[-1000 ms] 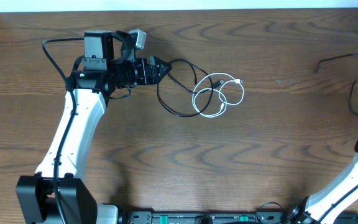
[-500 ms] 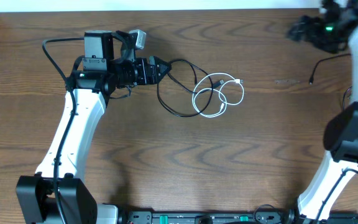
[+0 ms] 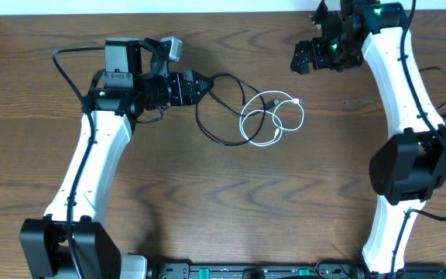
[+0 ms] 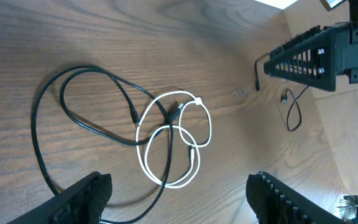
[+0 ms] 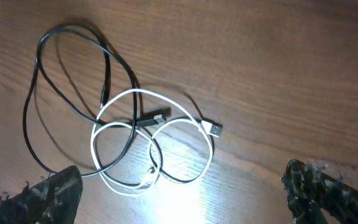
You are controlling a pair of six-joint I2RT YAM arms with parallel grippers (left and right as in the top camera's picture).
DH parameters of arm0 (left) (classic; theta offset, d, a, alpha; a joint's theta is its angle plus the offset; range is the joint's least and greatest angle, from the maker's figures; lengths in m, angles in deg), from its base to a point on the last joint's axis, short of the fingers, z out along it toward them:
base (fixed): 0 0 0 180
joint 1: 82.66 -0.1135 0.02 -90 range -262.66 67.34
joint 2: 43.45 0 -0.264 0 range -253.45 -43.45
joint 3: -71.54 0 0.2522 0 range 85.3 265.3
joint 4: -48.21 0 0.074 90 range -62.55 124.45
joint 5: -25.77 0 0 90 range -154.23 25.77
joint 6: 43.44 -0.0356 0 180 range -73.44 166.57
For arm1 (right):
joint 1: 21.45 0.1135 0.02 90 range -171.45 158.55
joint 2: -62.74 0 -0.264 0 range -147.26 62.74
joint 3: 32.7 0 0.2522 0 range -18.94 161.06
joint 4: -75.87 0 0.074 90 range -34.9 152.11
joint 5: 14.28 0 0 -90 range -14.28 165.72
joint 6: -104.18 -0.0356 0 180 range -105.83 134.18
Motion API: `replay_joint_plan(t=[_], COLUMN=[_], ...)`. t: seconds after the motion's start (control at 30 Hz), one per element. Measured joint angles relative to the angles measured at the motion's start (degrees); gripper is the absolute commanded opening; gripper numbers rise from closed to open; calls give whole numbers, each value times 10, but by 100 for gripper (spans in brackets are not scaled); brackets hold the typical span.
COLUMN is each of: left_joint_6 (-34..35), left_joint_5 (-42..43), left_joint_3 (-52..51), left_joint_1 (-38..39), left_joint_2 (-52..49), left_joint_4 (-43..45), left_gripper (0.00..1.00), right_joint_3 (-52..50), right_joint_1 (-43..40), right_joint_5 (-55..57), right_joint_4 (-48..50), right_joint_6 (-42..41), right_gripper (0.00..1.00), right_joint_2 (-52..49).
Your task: Untangle cables
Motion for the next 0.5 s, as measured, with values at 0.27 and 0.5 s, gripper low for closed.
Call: replay_joint_plan(t=[0.27,0.5], left_joint_6=[0,0], left_joint_5=[0,0], left_joint_3=[0,0], left_joint_1=[0,0], left_joint_2=[0,0], left_joint_4=[0,0], left_gripper=[74,75], right_joint_3=[0,0], right_joint_1=[12,12], right_joint_5=[5,5], right_joint_4=[0,0], right_joint_6=[1,1], right_gripper=[99,99], right_joint_2=[0,0])
